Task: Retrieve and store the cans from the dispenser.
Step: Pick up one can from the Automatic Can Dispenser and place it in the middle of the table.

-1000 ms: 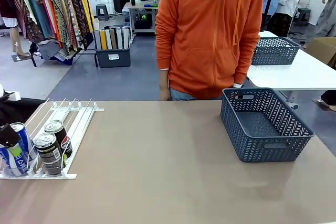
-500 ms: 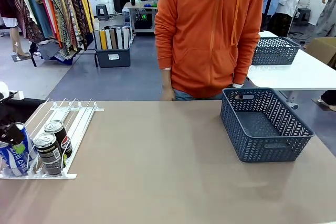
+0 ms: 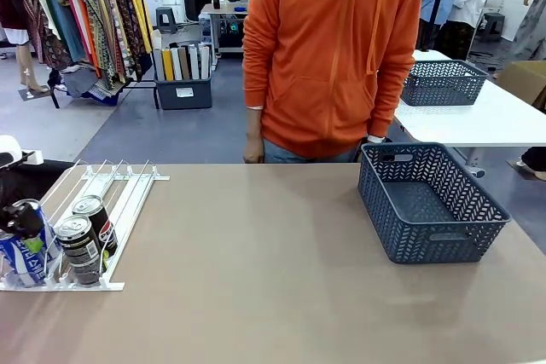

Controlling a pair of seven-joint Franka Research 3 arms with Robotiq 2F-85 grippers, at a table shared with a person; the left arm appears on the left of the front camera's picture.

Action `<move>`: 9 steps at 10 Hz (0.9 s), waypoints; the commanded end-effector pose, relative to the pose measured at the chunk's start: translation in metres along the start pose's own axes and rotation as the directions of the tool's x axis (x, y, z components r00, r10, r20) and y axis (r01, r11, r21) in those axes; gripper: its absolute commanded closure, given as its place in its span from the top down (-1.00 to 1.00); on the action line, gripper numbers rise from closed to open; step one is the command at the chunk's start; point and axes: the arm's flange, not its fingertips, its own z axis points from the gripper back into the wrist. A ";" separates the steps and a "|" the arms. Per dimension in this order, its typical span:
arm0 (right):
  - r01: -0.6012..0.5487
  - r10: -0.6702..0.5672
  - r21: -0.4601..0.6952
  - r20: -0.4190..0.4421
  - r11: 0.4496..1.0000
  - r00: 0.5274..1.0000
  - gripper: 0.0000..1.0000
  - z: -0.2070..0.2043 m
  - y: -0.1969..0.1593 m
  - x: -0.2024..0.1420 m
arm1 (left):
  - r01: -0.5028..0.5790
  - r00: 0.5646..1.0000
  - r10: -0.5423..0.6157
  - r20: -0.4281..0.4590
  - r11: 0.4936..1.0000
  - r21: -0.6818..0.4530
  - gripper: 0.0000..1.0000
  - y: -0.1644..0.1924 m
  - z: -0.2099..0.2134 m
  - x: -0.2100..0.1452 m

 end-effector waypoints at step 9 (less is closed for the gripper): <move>-0.015 0.015 0.021 0.017 1.000 1.000 1.00 -0.001 0.003 0.005 | 0.007 1.000 -0.009 0.014 0.996 0.086 -1.00 -0.006 0.034 -0.010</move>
